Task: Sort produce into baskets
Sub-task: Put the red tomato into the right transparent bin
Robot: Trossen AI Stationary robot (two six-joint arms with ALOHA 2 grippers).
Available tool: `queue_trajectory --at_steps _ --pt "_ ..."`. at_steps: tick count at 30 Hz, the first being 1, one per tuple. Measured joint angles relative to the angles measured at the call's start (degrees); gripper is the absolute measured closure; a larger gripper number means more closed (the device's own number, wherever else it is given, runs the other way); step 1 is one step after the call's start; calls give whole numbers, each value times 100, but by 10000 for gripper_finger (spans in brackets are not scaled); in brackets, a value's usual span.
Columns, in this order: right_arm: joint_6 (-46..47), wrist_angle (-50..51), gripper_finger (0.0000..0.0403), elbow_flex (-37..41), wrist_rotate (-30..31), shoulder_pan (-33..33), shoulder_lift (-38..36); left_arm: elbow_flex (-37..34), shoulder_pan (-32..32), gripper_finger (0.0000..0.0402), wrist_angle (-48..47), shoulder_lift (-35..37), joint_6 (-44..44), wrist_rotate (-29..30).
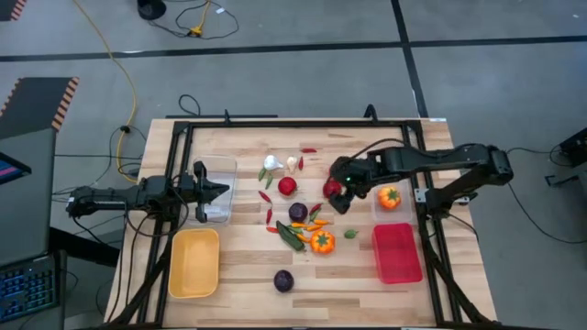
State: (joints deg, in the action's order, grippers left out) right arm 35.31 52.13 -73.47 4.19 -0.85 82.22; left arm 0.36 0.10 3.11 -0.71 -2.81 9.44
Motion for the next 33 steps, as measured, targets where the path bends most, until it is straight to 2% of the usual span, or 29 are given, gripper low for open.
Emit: queue_trajectory --at_steps 9,18,33 --pt "-1087 -170 3 1 2 35 790 0 0 401 -2 0 0 -1" --pt "-2576 -144 3 2 28 394 1469 0 0 401 -2 0 -1 -1" --pt "-4430 -144 3 2 37 738 1641 0 0 401 -2 0 -2 -1"
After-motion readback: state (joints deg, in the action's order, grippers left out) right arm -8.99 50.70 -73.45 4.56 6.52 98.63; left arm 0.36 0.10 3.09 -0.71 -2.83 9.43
